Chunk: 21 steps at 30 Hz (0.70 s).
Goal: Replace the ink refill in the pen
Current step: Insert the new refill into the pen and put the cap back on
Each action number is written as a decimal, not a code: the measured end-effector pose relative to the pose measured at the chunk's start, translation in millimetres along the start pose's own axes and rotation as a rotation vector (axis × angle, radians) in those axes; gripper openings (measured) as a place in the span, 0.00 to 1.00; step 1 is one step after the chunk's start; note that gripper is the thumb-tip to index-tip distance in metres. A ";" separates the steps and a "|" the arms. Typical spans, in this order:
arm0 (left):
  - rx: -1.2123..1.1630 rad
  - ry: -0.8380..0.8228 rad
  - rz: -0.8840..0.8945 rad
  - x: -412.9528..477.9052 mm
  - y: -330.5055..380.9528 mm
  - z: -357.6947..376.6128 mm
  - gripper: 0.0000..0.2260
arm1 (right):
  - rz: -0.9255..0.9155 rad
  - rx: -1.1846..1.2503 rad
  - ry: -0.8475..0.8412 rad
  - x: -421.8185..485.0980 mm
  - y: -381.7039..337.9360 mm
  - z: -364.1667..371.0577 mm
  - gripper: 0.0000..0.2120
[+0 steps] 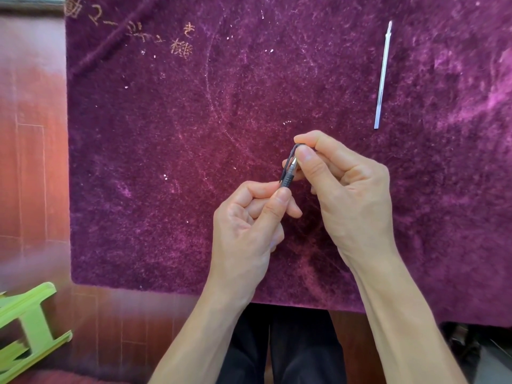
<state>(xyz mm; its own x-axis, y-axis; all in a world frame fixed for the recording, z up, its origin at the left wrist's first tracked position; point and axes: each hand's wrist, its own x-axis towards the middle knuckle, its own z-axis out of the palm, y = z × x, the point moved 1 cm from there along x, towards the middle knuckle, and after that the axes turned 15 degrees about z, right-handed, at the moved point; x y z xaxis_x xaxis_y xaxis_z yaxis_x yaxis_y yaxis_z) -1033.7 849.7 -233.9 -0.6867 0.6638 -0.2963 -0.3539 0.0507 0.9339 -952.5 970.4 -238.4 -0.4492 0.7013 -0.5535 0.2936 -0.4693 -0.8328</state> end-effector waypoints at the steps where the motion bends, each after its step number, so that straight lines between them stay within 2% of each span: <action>1: -0.004 0.008 -0.013 -0.9 -0.7 0.4 0.03 | 0.005 -0.002 0.000 -0.7 0.8 1.4 0.08; 5: 0.034 0.075 -0.072 -5.0 -2.8 7.3 0.04 | 0.056 -0.097 0.028 -0.1 1.0 5.3 0.09; 12: 0.406 0.137 0.003 2.1 13.9 10.7 0.05 | 0.092 -0.102 0.084 -10.5 -4.6 -3.8 0.17; 16: 0.582 0.155 0.090 30.2 35.4 10.9 0.07 | 0.182 -0.204 0.176 -35.5 5.6 -11.2 0.08; 21: 0.807 0.191 0.141 81.1 50.1 9.8 0.07 | 0.295 -0.346 0.213 -62.8 25.0 -21.8 0.05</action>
<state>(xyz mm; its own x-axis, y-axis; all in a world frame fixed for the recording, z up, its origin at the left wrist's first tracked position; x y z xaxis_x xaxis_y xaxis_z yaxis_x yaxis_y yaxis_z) -1100.9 913.4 -209.2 -0.8120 0.5697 -0.1269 0.2563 0.5434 0.7994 -898.6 926.3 -224.5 -0.1334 0.6764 -0.7243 0.6613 -0.4836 -0.5734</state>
